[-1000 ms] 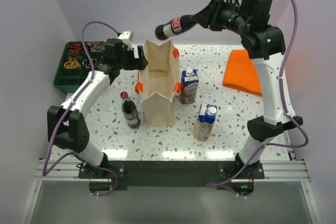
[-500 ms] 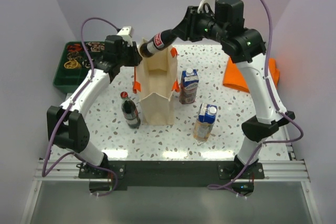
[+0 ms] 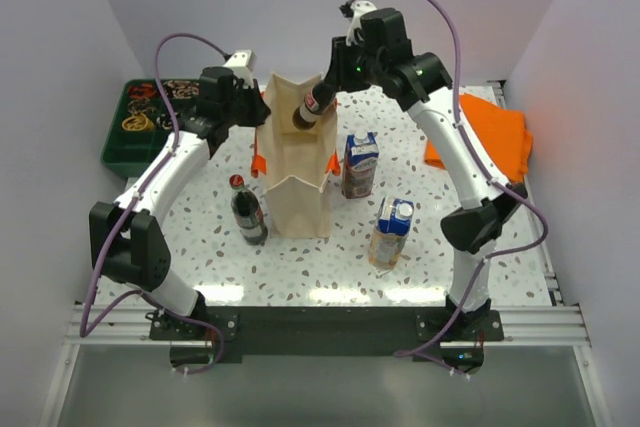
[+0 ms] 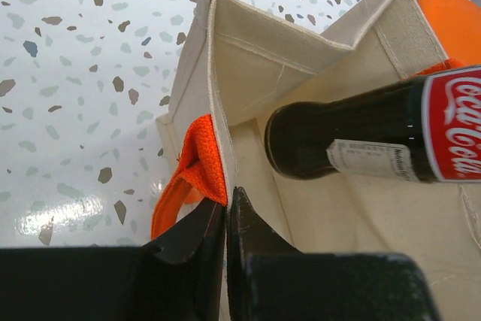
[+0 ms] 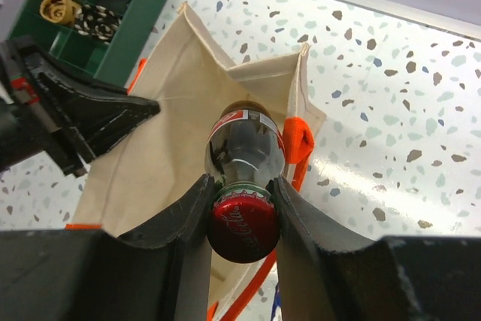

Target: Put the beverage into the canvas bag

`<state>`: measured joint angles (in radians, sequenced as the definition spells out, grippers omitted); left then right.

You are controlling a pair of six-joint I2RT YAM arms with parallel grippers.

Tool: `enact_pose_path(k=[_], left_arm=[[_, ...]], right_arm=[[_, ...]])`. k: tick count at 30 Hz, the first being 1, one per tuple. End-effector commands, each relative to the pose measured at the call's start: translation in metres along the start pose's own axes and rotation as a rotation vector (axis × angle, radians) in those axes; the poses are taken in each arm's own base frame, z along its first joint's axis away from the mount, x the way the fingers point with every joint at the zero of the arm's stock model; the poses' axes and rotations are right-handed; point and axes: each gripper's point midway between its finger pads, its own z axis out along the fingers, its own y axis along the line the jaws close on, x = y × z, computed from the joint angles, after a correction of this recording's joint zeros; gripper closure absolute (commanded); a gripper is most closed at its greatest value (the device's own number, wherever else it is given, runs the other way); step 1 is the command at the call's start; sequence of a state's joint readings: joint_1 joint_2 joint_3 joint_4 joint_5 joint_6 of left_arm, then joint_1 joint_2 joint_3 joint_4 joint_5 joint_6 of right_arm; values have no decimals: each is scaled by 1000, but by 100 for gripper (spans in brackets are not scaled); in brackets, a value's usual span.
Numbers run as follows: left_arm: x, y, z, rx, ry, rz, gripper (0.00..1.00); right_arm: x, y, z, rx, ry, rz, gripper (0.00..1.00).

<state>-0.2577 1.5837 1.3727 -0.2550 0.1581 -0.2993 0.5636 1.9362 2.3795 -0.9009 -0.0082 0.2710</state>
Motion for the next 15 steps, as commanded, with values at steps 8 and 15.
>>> enact_pose_path(k=[8,15], left_arm=[[-29,-25,-5,95,-69,7,100],[-25,-30,1,123,-55,-15,100]], right_arm=[[-67,52,22,-87,-283,-64,100],[-56,52,40,8,-282,-162,100]])
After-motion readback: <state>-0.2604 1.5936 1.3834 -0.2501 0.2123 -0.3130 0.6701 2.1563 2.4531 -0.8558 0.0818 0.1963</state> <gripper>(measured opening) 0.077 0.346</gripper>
